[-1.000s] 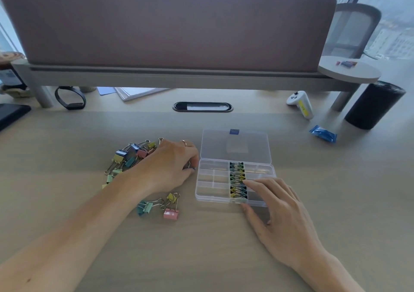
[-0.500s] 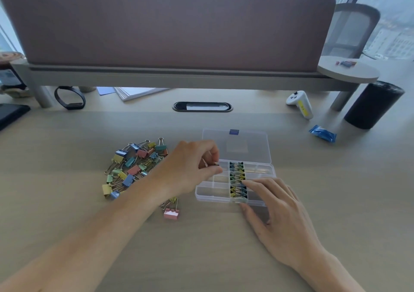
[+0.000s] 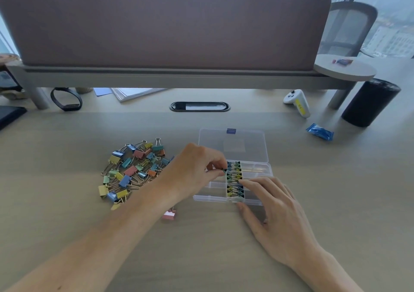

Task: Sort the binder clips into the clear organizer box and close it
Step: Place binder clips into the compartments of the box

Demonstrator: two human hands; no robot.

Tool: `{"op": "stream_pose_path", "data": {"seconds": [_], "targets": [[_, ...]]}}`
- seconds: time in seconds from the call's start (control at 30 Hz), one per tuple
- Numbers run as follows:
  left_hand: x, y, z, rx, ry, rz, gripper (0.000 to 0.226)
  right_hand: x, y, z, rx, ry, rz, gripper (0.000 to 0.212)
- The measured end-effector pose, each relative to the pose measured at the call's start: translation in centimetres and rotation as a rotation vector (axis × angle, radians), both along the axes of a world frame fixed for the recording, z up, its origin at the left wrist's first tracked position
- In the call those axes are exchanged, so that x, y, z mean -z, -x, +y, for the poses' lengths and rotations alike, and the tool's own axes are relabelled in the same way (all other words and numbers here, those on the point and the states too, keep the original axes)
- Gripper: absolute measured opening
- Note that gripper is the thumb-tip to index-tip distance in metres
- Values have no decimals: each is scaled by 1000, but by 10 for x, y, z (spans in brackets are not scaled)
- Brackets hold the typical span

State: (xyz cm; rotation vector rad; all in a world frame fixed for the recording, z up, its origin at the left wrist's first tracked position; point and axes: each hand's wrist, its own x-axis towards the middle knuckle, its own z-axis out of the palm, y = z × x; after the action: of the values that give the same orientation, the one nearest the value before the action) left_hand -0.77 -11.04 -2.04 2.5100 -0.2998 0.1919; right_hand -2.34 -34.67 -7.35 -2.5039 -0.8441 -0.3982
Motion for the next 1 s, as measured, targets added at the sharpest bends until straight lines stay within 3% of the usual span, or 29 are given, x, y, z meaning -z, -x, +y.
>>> {"op": "stream_pose_path", "data": {"seconds": [0.23,0.43,0.57,0.83,1.0], "targets": [[5,-1,-3,-29,8,-25,8,0,0,-1,-4,11,14,40],[5,-1,-4,-31,-103,-34,13,-1,0,0,-15,7,11,39],[2,-7,-4,-67,-85,40,13,-2,1,-1,-17,5,22,41],[-26,-21,-9,84,-394,137,10,-3,2,-1,-27,10,53,40],[-31,-24,-9,161,-416,161,9,-5,2,-1,-31,7,55,40]]}}
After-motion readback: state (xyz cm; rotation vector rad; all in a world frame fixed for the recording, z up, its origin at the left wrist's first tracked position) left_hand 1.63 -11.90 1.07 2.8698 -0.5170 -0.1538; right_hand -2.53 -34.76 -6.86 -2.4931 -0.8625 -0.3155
